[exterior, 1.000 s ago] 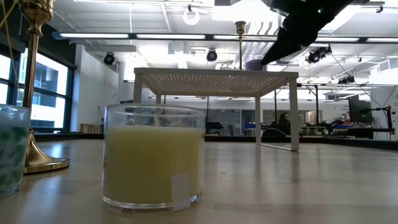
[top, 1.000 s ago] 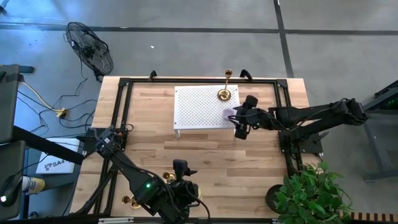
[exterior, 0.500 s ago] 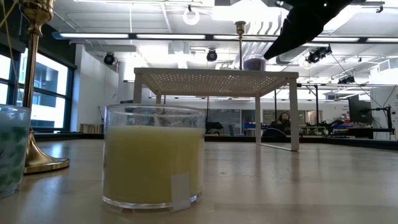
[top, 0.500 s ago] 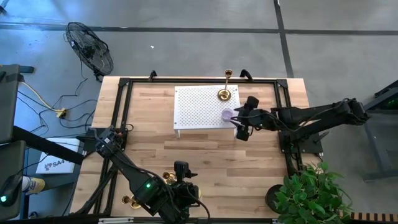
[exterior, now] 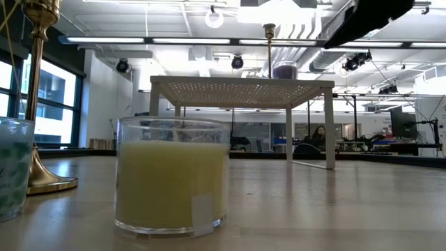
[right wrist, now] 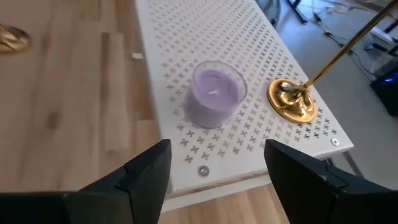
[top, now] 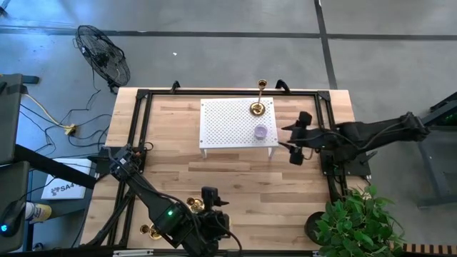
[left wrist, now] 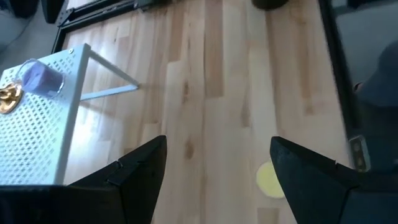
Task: Pick & Place candle stick holders
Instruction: Put the right gold candle holder on the shelf
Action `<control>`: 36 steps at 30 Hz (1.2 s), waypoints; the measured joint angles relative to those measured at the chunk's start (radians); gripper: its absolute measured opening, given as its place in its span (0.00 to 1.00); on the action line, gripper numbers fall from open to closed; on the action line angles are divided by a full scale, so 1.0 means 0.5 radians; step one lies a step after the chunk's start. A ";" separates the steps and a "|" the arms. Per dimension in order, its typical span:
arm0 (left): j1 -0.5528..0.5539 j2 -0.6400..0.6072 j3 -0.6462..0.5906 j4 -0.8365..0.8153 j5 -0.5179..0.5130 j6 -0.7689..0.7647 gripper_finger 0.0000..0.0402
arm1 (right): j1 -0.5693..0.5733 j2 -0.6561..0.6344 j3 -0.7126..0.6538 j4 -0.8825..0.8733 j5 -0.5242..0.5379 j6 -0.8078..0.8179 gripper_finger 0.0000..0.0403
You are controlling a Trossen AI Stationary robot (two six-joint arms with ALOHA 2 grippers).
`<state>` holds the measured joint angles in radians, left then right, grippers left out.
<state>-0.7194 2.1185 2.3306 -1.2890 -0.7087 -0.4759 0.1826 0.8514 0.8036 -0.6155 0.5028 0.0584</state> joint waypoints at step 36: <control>0.049 0.001 -0.115 0.977 -0.010 -0.157 0.70 | 0.571 -0.429 0.000 0.232 -0.519 0.193 0.63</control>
<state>-0.6950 2.1190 2.2731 -0.8006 -0.7137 -0.5545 0.4682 0.6371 0.8036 -0.4995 0.2432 0.1548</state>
